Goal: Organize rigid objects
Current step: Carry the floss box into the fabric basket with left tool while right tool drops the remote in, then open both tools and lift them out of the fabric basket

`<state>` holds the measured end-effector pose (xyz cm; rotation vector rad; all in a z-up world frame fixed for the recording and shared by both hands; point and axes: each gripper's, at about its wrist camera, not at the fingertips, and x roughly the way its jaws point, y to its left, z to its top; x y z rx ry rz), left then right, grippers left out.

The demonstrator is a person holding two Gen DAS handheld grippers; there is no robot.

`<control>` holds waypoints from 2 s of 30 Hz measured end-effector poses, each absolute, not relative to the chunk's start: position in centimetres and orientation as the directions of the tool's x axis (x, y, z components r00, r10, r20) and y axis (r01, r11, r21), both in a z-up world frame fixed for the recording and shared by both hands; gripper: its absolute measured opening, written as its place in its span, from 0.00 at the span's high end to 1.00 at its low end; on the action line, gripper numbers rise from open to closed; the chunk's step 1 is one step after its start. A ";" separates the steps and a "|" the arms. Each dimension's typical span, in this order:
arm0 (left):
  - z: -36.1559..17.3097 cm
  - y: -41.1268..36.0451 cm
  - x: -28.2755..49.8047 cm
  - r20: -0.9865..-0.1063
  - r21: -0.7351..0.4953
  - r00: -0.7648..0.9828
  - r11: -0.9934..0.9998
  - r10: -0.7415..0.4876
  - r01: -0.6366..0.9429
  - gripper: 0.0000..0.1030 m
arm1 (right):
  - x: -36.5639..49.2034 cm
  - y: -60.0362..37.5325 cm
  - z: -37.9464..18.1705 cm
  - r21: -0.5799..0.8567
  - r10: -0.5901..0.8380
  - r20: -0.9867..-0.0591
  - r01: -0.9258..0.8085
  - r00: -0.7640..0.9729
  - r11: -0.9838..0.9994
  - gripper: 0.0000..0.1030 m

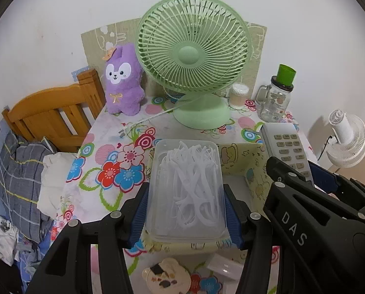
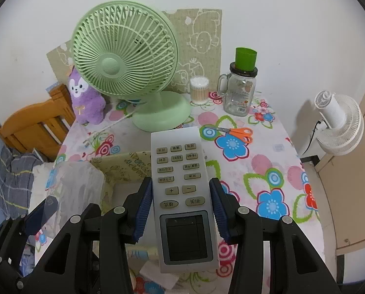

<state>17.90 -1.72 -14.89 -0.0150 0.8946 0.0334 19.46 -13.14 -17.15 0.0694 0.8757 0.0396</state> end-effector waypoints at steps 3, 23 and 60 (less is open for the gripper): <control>-15.8 -1.5 18.9 -0.788 -0.007 0.615 0.999 0.021 -0.044 0.44 | 20.4 -13.1 -17.9 0.080 0.062 -0.772 0.000 0.632 0.997 0.52; -21.2 -1.0 21.8 -0.843 -0.009 0.535 0.995 0.045 -0.097 0.43 | 24.1 -12.7 -23.7 0.095 0.064 -0.829 0.028 0.556 0.995 0.51; -16.1 -1.6 18.2 -0.814 -0.033 0.580 0.998 0.005 -0.055 0.07 | 19.6 -12.3 -17.6 0.097 0.075 -0.776 0.001 0.626 0.995 0.11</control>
